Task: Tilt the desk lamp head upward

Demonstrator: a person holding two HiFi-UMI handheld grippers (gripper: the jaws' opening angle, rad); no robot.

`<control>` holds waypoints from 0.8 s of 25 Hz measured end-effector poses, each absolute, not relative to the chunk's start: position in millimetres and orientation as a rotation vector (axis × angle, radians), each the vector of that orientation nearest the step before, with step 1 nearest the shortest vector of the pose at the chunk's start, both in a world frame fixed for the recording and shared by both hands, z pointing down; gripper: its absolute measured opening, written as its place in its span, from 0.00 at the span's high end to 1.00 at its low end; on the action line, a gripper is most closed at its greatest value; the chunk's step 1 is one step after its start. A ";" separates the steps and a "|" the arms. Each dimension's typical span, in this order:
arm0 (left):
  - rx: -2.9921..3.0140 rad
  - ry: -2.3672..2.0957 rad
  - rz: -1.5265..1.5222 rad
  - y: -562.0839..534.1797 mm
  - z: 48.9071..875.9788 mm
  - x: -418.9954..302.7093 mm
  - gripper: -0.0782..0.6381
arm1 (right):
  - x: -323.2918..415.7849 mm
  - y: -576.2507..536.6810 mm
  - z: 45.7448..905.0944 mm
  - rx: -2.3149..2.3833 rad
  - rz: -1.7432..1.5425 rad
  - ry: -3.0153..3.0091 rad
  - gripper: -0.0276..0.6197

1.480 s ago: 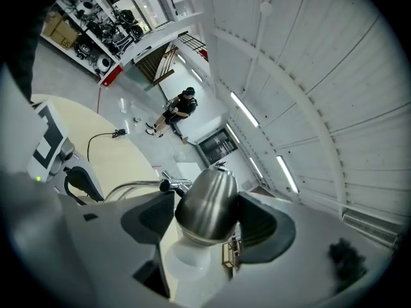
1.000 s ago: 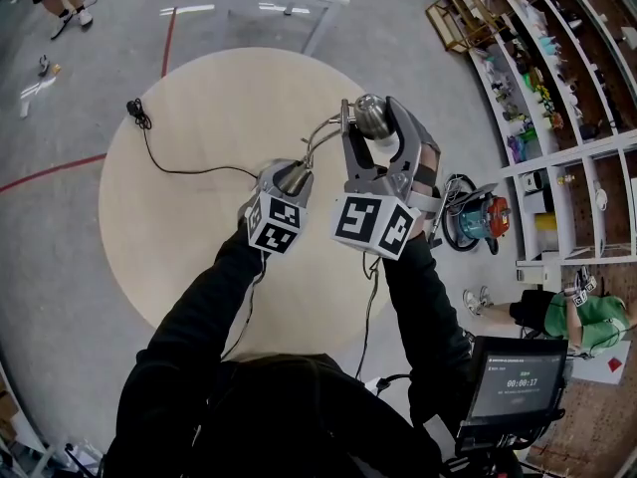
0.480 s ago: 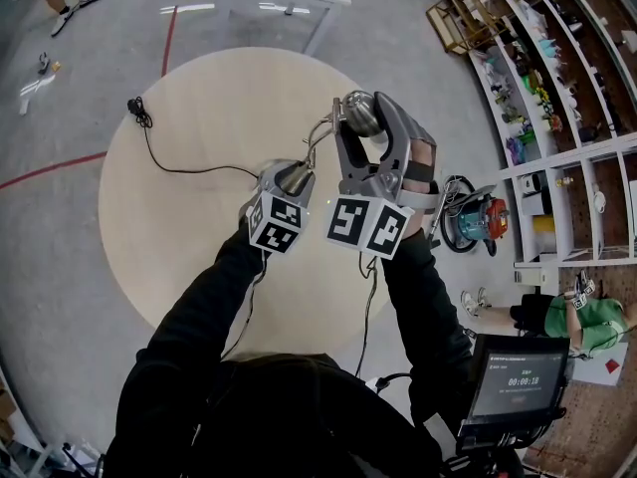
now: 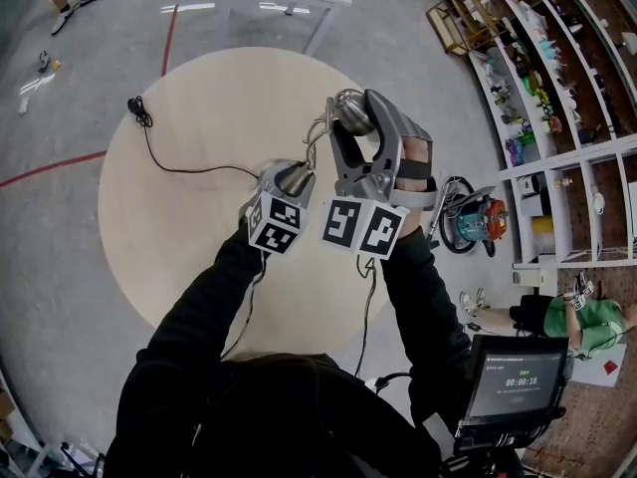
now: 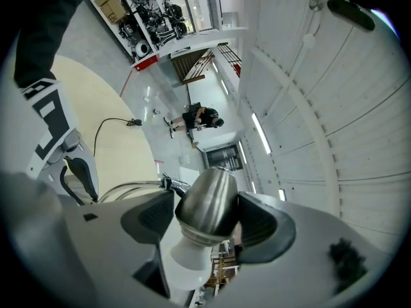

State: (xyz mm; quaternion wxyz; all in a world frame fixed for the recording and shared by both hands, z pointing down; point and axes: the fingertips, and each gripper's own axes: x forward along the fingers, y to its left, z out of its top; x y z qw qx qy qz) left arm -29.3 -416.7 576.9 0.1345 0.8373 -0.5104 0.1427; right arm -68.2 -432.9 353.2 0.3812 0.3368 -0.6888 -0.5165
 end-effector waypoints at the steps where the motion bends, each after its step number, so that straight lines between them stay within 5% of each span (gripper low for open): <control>1: 2.428 -1.481 0.408 -416.7 576.9 -28.5 0.72 | -68.0 -432.7 353.2 0.857 -1.320 -1.757 0.45; 20: 2.327 -1.479 0.102 -412.9 585.2 -26.7 0.73 | -65.9 -437.4 336.4 0.861 -1.314 -1.736 0.45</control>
